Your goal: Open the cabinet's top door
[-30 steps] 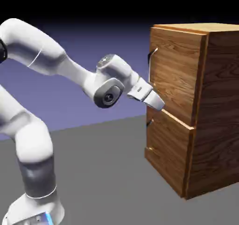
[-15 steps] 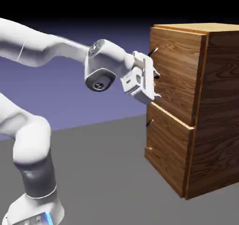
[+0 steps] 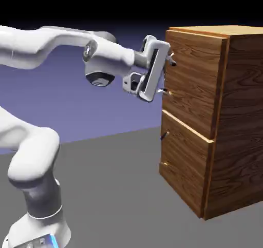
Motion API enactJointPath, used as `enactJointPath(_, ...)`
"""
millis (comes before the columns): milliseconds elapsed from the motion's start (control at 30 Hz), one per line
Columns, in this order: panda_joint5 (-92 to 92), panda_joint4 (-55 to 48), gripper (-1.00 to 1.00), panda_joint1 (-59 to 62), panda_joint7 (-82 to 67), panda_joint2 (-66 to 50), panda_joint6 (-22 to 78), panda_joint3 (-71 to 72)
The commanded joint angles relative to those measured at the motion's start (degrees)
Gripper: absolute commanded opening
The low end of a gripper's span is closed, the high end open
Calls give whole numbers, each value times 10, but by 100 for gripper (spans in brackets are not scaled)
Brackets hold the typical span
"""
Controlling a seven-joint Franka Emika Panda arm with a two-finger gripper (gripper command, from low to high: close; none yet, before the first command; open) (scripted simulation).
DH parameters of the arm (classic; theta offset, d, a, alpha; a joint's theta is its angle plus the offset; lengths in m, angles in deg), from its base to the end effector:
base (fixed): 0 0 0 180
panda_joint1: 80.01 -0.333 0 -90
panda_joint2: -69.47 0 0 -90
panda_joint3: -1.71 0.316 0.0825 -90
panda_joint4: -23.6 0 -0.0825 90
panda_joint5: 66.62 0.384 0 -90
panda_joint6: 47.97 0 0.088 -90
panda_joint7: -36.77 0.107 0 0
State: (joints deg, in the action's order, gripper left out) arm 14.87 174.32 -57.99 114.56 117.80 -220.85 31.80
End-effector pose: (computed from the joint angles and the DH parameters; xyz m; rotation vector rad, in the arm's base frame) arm 0.3461 0.0129 0.5747 -0.6737 1.8114 -0.5010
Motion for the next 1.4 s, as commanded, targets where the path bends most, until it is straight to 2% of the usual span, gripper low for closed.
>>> enactJointPath(0, 25, -3, 0, 7, 11, 5, 0, 9)
enactJointPath(1033, 798, -101, 0, 222, 346, 153, 11, 294)
enactJointPath(1100, 815, -103, 0, 227, 353, 157, 11, 301)
enactJointPath(1267, 828, -166, 0, 327, 348, 123, 43, 347)
enactJointPath(1300, 828, -166, -100, 327, 348, 123, 43, 347)
enactJointPath(1367, 818, -148, -100, 306, 347, 120, 57, 333)
